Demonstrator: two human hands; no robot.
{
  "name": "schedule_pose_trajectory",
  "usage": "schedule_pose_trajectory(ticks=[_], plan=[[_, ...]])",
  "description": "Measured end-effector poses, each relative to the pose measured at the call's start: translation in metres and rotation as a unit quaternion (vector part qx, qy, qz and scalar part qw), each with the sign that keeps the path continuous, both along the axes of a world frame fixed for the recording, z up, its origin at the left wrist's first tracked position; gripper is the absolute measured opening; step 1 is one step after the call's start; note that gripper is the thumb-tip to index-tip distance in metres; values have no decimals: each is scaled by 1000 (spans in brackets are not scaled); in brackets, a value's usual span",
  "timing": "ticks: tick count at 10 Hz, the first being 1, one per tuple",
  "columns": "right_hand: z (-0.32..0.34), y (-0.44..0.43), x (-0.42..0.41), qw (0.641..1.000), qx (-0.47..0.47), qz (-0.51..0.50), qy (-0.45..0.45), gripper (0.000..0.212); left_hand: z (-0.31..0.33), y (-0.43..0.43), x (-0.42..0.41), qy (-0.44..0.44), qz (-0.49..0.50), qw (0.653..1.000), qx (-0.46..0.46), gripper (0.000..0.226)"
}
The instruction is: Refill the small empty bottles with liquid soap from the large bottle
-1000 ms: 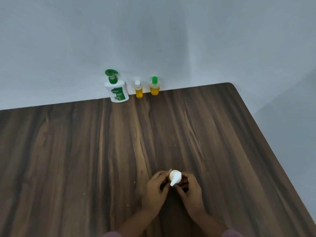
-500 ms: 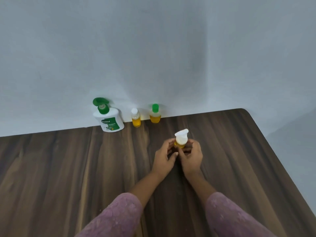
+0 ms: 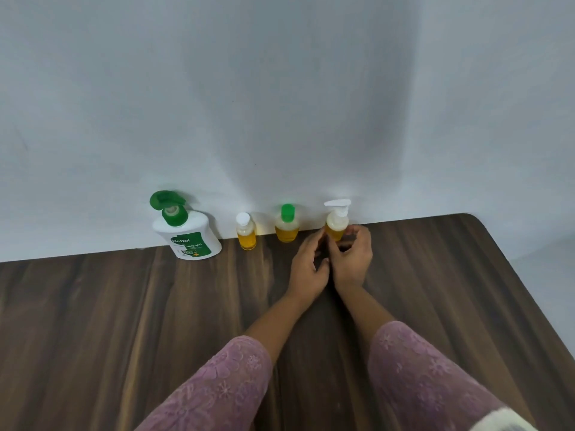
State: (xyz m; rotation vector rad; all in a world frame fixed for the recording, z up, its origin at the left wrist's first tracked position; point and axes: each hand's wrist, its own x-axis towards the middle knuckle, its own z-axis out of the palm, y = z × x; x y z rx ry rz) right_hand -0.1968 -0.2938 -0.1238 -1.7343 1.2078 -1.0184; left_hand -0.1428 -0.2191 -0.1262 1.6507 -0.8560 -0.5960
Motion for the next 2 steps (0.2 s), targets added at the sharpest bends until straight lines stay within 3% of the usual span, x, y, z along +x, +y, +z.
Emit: schedule_pose_trajectory(ticks=[2], plan=[[0, 1, 0, 1000, -1, 1, -7, 46, -1, 5, -1, 7, -7, 1000, -10, 69]])
